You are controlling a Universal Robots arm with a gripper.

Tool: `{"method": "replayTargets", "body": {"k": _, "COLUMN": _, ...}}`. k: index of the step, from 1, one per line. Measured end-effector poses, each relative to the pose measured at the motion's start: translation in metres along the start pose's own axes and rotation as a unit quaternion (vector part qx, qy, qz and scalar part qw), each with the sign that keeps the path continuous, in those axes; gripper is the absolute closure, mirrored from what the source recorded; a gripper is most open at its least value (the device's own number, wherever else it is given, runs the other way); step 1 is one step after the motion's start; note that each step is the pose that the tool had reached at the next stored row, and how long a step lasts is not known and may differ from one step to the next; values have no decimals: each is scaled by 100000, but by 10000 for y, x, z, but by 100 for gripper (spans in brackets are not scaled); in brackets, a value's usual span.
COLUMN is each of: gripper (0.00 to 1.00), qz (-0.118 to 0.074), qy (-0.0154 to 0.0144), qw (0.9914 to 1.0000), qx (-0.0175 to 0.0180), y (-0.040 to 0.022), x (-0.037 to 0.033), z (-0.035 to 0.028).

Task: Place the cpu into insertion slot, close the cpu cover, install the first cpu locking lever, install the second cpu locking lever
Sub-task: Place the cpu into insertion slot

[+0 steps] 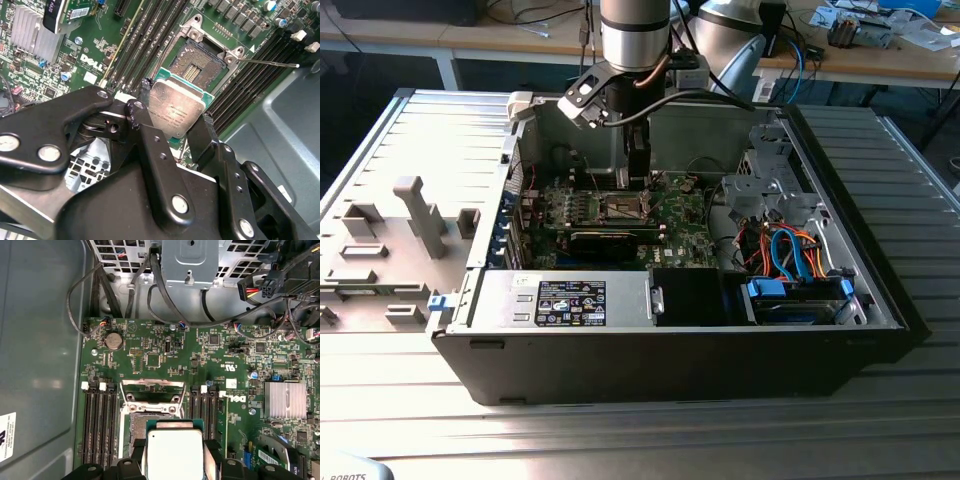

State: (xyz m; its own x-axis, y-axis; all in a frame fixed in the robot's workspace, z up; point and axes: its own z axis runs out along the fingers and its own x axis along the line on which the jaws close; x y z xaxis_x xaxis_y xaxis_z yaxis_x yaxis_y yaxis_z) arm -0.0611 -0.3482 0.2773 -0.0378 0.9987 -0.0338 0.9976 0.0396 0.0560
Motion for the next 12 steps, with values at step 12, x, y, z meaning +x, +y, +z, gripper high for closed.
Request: {"method": "replayTargets", "body": {"k": 12, "gripper": 46, "qz": -1, "qy": -3, "qw": 100000, "qx": 0, "y": 0, "x": 18, "z": 13}}
